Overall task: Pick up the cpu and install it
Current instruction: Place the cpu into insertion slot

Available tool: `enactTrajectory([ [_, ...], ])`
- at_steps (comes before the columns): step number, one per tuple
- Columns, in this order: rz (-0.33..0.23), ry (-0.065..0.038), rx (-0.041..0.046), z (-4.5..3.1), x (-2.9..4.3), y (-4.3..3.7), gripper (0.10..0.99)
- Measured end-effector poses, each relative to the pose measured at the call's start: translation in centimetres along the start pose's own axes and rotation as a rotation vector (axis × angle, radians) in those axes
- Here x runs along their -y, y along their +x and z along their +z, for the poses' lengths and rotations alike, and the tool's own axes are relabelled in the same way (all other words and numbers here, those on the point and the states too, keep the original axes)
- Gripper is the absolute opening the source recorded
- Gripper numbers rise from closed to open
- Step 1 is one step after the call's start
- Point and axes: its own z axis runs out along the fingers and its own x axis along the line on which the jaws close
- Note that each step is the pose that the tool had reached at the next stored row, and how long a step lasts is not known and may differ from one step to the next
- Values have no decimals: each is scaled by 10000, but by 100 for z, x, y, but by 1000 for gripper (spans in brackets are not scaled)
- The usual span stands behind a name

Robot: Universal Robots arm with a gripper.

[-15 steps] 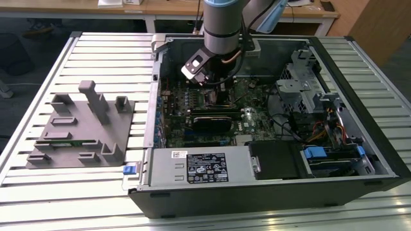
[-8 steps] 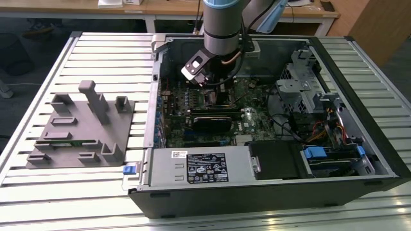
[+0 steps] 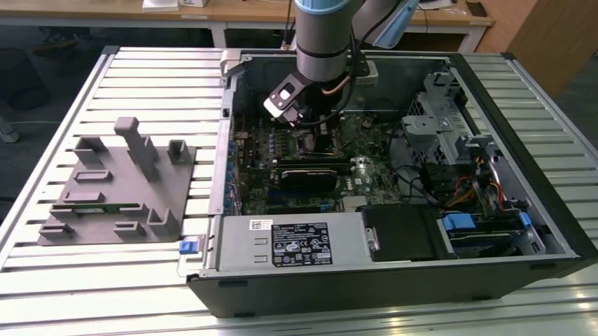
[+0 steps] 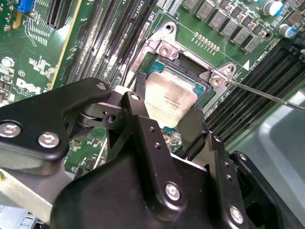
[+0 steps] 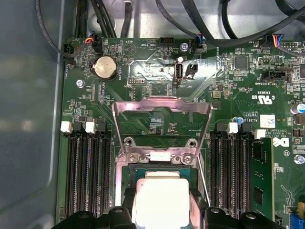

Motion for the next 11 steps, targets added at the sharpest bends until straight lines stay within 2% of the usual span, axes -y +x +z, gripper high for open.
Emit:
enactTrajectory([
  [11,0,0,1,12,1,2,525],
])
